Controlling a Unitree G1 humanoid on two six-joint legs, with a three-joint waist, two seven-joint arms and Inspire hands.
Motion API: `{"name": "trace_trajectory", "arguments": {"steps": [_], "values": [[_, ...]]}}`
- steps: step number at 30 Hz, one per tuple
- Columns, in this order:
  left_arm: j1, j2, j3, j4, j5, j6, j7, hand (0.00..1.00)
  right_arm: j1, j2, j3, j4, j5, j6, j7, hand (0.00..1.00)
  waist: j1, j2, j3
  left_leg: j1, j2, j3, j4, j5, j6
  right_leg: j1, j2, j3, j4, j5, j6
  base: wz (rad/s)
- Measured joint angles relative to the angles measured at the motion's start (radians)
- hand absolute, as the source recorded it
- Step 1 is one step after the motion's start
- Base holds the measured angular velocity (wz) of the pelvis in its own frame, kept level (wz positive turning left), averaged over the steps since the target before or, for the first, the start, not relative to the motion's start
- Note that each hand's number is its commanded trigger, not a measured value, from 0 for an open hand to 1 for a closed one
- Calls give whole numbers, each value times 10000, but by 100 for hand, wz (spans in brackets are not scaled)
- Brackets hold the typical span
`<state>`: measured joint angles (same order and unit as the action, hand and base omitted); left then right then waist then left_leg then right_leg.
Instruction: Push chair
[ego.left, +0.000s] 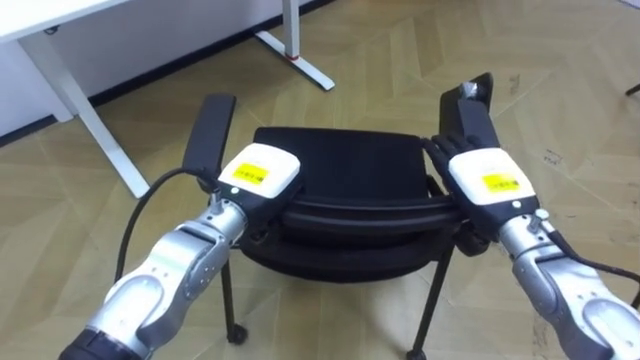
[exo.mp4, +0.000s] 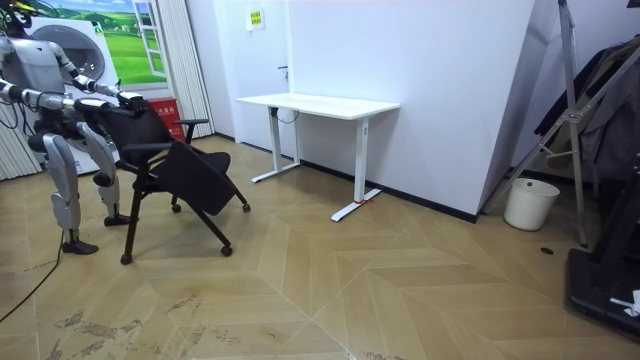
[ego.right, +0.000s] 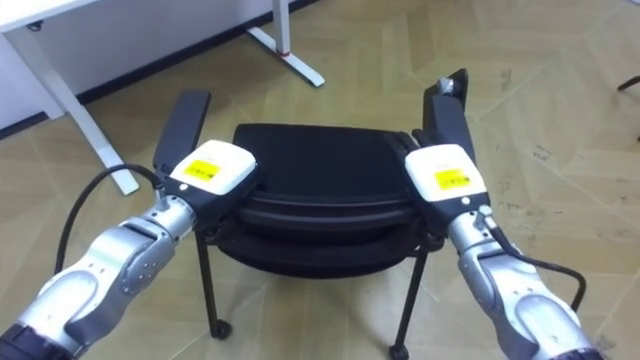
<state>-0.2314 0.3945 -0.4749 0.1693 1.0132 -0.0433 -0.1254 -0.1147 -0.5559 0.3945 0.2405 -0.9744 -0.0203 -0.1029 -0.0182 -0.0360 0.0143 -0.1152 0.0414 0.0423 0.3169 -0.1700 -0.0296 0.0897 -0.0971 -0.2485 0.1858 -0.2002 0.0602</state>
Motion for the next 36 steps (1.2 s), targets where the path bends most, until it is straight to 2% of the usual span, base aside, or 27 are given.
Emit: {"name": "trace_trajectory", "arguments": {"steps": [12,16,24,27,36], "values": [[-63,101,8,-137,29,-101,-25,100,187,-68,-94,-911,-41,238,1436,100,157,-133,43,-130,5,-13,57,-1,0,-61,9,1,11,0,0,0],[-71,109,19,-137,30,-101,-15,100,297,-77,-206,-942,-222,99,1244,100,207,-130,42,-138,8,-12,59,-1,0,-79,9,2,9,0,0,0],[-71,318,63,-137,16,-270,3,100,441,-86,-195,-1079,-401,-165,1119,100,274,-147,33,-122,9,0,50,0,0,-55,8,11,15,0,0,0],[-70,433,56,-135,-14,-325,23,100,449,-85,-119,-1066,-402,-150,1018,100,273,-167,29,-114,9,-1,47,0,0,-45,8,11,13,0,0,0],[-71,487,10,-134,-65,-340,139,100,497,-102,-1,-961,-432,-153,503,100,227,-167,33,-144,13,-3,59,0,0,-70,9,5,13,0,0,0]]}}
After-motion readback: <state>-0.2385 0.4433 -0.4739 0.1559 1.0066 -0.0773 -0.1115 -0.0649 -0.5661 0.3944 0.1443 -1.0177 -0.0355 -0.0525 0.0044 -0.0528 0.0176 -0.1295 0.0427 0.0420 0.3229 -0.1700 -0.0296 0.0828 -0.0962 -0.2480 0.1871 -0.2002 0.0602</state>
